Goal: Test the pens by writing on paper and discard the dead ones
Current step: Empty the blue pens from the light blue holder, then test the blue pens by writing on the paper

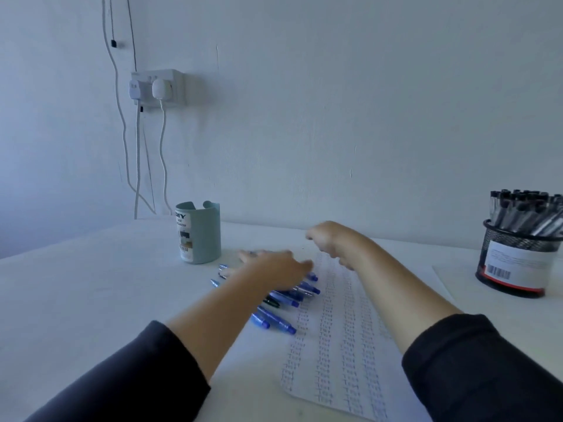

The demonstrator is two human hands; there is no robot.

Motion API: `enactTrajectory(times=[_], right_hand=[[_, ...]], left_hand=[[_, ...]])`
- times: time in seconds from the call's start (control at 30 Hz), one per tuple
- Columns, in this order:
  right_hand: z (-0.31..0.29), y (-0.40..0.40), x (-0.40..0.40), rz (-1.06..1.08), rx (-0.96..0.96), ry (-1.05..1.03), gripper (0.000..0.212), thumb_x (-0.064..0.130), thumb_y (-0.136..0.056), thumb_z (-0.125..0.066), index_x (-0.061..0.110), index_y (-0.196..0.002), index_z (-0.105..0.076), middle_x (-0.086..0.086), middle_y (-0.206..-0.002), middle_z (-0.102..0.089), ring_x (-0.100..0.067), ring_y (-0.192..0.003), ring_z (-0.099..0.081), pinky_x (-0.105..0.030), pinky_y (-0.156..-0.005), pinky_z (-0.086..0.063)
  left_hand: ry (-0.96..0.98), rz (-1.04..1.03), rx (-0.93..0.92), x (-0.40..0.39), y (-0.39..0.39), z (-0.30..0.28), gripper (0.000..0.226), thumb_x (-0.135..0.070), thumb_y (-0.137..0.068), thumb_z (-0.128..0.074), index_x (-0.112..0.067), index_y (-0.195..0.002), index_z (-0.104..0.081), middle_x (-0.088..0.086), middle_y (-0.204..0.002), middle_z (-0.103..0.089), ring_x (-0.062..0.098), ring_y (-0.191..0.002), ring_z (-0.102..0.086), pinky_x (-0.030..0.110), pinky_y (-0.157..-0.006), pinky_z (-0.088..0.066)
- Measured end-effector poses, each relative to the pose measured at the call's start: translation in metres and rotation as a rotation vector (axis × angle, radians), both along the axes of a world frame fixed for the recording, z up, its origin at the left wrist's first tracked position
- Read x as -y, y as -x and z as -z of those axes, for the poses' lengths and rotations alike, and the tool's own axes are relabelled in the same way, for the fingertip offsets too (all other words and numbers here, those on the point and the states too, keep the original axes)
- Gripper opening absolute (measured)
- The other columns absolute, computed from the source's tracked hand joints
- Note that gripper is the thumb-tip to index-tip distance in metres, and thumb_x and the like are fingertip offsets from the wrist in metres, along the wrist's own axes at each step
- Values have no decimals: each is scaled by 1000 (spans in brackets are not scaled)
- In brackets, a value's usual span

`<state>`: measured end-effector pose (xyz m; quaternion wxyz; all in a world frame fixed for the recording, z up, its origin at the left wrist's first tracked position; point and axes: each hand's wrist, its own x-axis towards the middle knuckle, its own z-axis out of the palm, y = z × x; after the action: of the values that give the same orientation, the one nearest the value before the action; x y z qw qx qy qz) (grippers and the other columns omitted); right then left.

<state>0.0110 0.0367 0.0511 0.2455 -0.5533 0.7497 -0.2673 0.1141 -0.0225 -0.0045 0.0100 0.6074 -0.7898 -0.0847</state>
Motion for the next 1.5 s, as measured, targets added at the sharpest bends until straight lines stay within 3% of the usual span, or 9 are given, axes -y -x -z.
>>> enactTrajectory(times=[0.17,0.47,0.7,0.8,0.9,1.0,1.2,1.37,1.5], right_hand=[[6,44,-22,-25,-254,-179,36,11,-93,-45,0,-126,-54,-15,-134,-52,-29,-117,-52,-39,-103,-38],[32,100,-62,-90,-464,-279,53,30,-97,-44,27,-148,-29,0,-156,-26,-20,-142,-26,-29,-111,-23],[64,105,-58,24,-619,-124,49,52,-95,-31,44,-144,-28,0,-153,-27,-28,-139,-18,-42,-108,-17],[66,106,-57,27,-664,-109,50,56,-95,-28,44,-143,-28,-1,-151,-29,-28,-137,-22,-42,-107,-18],[67,108,-57,30,-702,-95,50,58,-95,-26,42,-142,-30,-2,-148,-31,-28,-135,-25,-41,-105,-20],[68,107,-58,34,-713,-68,49,59,-94,-27,39,-139,-34,-3,-143,-35,-27,-131,-28,-40,-102,-22],[65,113,-56,50,-574,-23,37,48,-98,-30,32,-128,-44,-6,-135,-39,-28,-126,-34,-38,-101,-26],[58,135,-60,-30,-342,-44,34,23,-88,-55,29,-121,-53,-1,-133,-46,-19,-121,-45,-31,-102,-37],[58,137,-63,-41,-267,-47,42,20,-85,-60,28,-126,-53,0,-134,-46,-16,-121,-47,-27,-101,-36]], left_hand=[[-53,71,-13,0,11,20,72,-76,-79,-21,-45,-144,-22,8,-158,-14,42,-143,-6,66,-110,-4],[-37,270,-153,19,-40,0,25,-43,-86,-50,-51,-109,-48,3,-125,-48,26,-115,-41,41,-100,-34],[-183,305,-403,15,-56,-9,34,-17,-88,-60,-43,-112,-60,-6,-133,-42,17,-119,-43,31,-106,-33],[26,319,-489,14,-55,-10,26,-35,-92,-59,-45,-115,-58,-7,-139,-45,15,-126,-41,30,-103,-29],[315,244,-582,10,-51,-17,20,-26,-93,-57,-23,-110,-68,3,-118,-65,13,-89,-60,23,-80,-46],[436,228,-457,4,-38,-18,29,-10,-93,-48,-20,-109,-69,4,-112,-68,16,-83,-59,26,-77,-48],[377,325,137,-1,-17,-3,54,0,-87,-39,-33,-126,-56,-4,-125,-55,17,-118,-47,35,-94,-28],[359,391,98,9,-23,-1,36,-3,-87,-47,-25,-107,-66,-1,-113,-58,22,-100,-57,35,-86,-50],[482,562,7,7,-24,-2,16,-8,-94,-54,-17,-101,-64,-2,-110,-59,20,-103,-54,37,-91,-45]])
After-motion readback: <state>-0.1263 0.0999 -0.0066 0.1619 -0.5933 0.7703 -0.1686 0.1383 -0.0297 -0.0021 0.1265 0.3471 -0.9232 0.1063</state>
